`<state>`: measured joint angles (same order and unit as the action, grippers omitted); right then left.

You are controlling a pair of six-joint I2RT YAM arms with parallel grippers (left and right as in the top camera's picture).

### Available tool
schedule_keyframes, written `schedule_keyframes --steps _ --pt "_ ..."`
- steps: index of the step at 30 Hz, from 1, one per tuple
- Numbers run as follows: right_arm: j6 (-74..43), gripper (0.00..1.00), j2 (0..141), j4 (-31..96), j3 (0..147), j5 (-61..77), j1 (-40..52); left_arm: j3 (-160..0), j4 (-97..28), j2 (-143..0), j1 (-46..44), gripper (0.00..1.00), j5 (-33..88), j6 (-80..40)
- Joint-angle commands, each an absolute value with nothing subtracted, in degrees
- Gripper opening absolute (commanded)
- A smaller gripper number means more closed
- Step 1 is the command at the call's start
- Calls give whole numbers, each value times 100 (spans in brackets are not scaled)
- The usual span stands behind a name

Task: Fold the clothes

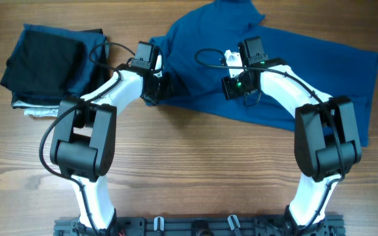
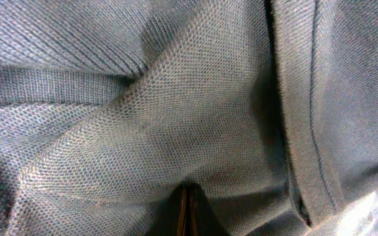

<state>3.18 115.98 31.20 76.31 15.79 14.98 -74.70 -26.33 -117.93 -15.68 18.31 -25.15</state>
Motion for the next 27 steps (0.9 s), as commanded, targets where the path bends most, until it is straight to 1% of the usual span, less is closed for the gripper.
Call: schedule_keyframes --steps 1,11,15,17,21,24,27 --pt "255 4 11594 2961 7599 1236 1531 -7419 -2641 -12090 -1472 4 1339 -2447" --pt "259 6 11594 2200 7599 847 1531 -7419 -2641 -12090 -1472 4 1339 -2447" --pt "185 4 11557 1831 7640 854 1525 -7422 -2639 -12090 -1472 4 1339 -2447" --pt "106 4 11454 2018 7848 917 1503 -7422 -2641 -12090 -1472 4 1339 -2445" --pt "91 4 10748 3070 8051 1186 1498 -7419 -2637 -12090 -1472 4 1339 -2447" --pt "145 4 10720 3922 7933 1184 1498 -7422 -2637 -12090 -1472 4 1339 -2447" --pt "145 4 10842 3922 7655 1208 1500 -7419 -2639 -12090 -1472 4 1339 -2447"
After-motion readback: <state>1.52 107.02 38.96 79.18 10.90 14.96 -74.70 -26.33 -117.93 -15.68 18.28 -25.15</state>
